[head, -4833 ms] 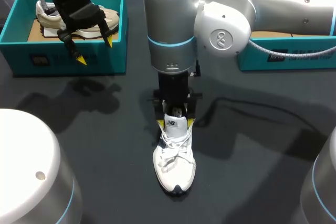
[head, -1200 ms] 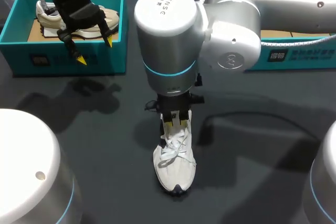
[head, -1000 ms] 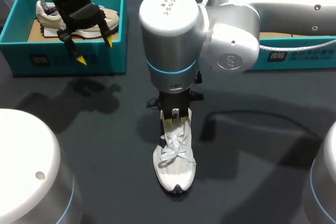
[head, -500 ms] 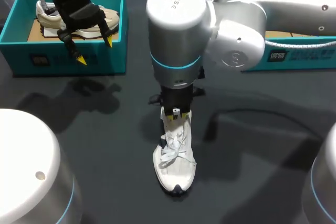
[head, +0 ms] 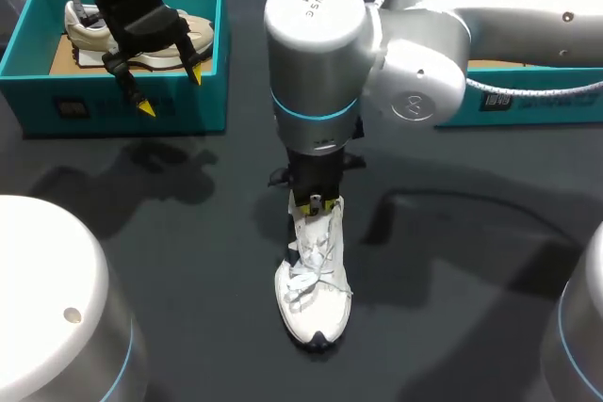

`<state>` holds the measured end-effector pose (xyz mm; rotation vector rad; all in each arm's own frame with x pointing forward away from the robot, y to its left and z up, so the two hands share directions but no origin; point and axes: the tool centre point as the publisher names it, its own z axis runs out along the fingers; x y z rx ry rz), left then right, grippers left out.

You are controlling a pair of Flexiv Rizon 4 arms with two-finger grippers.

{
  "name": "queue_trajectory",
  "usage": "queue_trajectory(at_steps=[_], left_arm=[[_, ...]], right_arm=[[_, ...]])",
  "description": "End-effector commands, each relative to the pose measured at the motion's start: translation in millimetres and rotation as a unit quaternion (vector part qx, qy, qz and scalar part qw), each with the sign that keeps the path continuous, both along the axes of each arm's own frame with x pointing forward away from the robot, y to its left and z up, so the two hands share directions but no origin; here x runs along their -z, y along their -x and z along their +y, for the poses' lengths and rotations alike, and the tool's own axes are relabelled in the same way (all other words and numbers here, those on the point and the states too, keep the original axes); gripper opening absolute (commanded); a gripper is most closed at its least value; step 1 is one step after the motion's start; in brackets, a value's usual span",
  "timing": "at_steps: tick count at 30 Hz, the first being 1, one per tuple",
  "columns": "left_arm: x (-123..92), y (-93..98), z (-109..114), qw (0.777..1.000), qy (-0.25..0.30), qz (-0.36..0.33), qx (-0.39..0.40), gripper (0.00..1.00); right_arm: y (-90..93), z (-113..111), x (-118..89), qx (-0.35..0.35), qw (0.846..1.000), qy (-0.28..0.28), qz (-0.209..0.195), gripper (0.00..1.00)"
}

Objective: Take the shoe out of the shoebox, open the shoe tongue, remove and reinsert the insole, then place the shoe into the shoebox

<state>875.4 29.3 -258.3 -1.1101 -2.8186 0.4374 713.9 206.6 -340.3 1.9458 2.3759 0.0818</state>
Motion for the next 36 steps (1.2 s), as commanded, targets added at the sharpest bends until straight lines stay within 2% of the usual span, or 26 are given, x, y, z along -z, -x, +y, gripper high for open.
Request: queue_trajectory(at_steps=[1,5,8,10,12,14,16,18,19,29,31,32,36], left_arm=[[-0.2,0.5,0.6,1.0,-0.001,-0.001,0.0,1.0],[-0.2,0.5,0.6,1.0,-0.001,-0.001,0.0,1.0],[-0.2,0.5,0.6,1.0,-0.001,-0.001,0.0,1.0],[-0.2,0.5,0.6,1.0,-0.001,-0.001,0.0,1.0],[-0.2,0.5,0.6,1.0,-0.001,-0.001,0.0,1.0],[-0.2,0.5,0.6,1.0,-0.001,-0.001,0.0,1.0],[-0.2,0.5,0.6,1.0,-0.001,-0.001,0.0,1.0],[-0.2,0.5,0.6,1.0,-0.001,-0.001,0.0,1.0],[-0.2,0.5,0.6,1.0,-0.001,-0.001,0.0,1.0],[-0.2,0.5,0.6,1.0,-0.001,-0.001,0.0,1.0],[-0.2,0.5,0.6,1.0,-0.001,-0.001,0.0,1.0],[-0.2,0.5,0.6,1.0,-0.001,-0.001,0.0,1.0],[-0.2,0.5,0.6,1.0,-0.001,-0.001,0.0,1.0]], right_arm=[[8.1,-2.3,-19.0,-0.007,1.0,0.007,-0.01,0.27],[15.8,-3.1,-43.7,-0.047,0.998,0.023,-0.019,0.36],[16.6,-8.4,-54.8,-0.109,0.993,0.028,-0.033,0.44],[13.4,-10.0,-59.4,-0.183,0.982,0.044,-0.025,0.48],[8.1,-11.6,-62.6,-0.238,0.969,0.063,-0.009,0.83],[2.0,-11.7,-66.9,-0.299,0.951,0.078,-0.02,1.0],[-3.5,-11.5,-72.1,-0.378,0.922,0.075,-0.043,1.0],[-8.9,-12.0,-76.1,-0.478,0.875,0.053,-0.065,1.0],[-10.4,-13.3,-77.7,-0.505,0.859,0.038,-0.069,1.0],[-10.4,-13.3,-77.7,-0.505,0.859,0.038,-0.069,1.0],[-23.3,-7.6,-65.9,-0.543,0.837,0.037,-0.06,1.0],[-26.2,-8.3,-64.2,-0.544,0.836,0.039,-0.059,1.0],[-42.4,-9.4,-64.9,-0.569,0.818,0.058,-0.053,1.0]])
